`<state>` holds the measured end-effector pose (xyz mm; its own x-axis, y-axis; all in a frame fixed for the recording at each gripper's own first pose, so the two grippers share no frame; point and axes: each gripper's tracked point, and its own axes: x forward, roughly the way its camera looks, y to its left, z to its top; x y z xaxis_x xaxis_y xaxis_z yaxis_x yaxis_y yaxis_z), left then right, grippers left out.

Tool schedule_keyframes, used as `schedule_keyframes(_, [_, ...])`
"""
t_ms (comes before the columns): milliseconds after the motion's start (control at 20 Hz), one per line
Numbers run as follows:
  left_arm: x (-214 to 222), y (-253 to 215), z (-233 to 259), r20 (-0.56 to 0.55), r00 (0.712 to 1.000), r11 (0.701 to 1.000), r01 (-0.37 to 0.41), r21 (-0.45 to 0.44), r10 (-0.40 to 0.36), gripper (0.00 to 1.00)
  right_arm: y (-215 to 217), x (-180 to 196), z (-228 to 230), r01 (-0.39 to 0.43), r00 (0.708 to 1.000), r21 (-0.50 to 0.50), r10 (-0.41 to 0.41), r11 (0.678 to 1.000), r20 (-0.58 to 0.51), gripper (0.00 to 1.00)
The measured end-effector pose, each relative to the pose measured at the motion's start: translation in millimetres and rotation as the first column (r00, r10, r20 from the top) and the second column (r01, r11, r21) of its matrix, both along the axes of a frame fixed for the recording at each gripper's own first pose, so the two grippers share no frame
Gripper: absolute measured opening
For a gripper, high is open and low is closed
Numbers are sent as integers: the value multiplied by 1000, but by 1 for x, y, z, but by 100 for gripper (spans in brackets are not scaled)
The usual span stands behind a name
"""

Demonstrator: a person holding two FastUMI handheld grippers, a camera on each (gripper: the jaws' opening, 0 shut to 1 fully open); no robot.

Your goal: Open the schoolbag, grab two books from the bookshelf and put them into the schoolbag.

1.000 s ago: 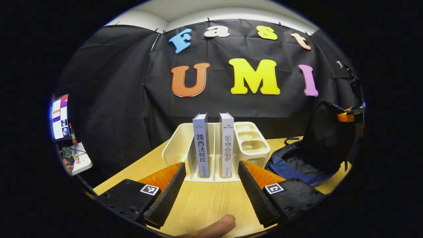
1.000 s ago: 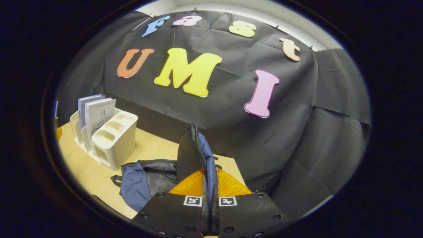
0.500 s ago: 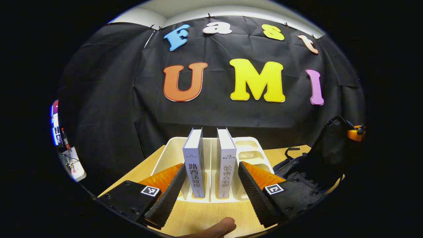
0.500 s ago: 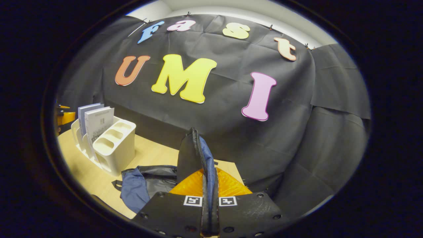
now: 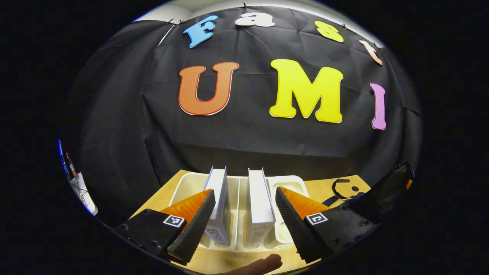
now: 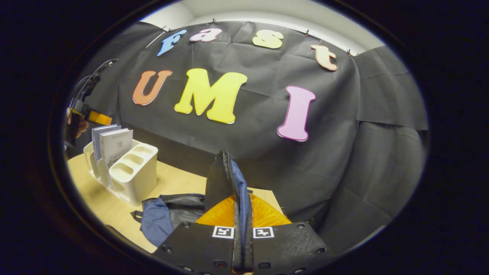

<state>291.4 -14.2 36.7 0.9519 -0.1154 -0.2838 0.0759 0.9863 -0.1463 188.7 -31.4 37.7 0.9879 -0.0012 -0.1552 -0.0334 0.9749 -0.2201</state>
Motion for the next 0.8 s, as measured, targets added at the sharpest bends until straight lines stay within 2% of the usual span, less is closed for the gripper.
schedule_keyframes(100, [12,-4,3,-30,999,999,28,20,-27,99,1,-2,-1,-6,1000,3,6,1000,1,0])
schedule_keyframes(150, [17,-7,5,-50,998,999,44,24,-43,99,-1,-3,-2,-6,1000,3,6,1000,3,3])
schedule_keyframes(200, [22,-12,6,-66,996,998,60,22,-59,99,-2,-4,-2,-7,1000,5,7,1000,3,0])
schedule_keyframes(400, [36,-28,-7,-186,974,988,144,60,-131,99,-7,-8,-4,-21,1000,-6,21,1000,12,0])
schedule_keyframes(450, [39,-30,-13,-218,967,985,155,77,-135,99,-7,-8,-5,-23,1000,-11,23,1000,13,4])
schedule_keyframes(500, [41,-32,-21,-250,960,983,158,96,-130,99,-8,-10,-5,-27,1000,-14,27,1000,14,0])
schedule_keyframes(600, [47,-37,-29,-303,944,978,172,116,-130,98,-8,-11,-6,-33,999,-13,33,999,16,0])
schedule_keyframes(650, [49,-38,-34,-329,936,977,174,120,-126,98,-8,-11,-7,-37,999,-13,37,999,17,4])
schedule_keyframes(750, [52,-32,-46,-398,912,980,161,116,-103,97,-9,-12,-7,-42,999,-25,42,999,20,0])
schedule_keyframes(800, [54,-28,-49,-417,907,985,127,114,-68,96,-8,-12,-7,-45,999,-30,46,999,22,0])
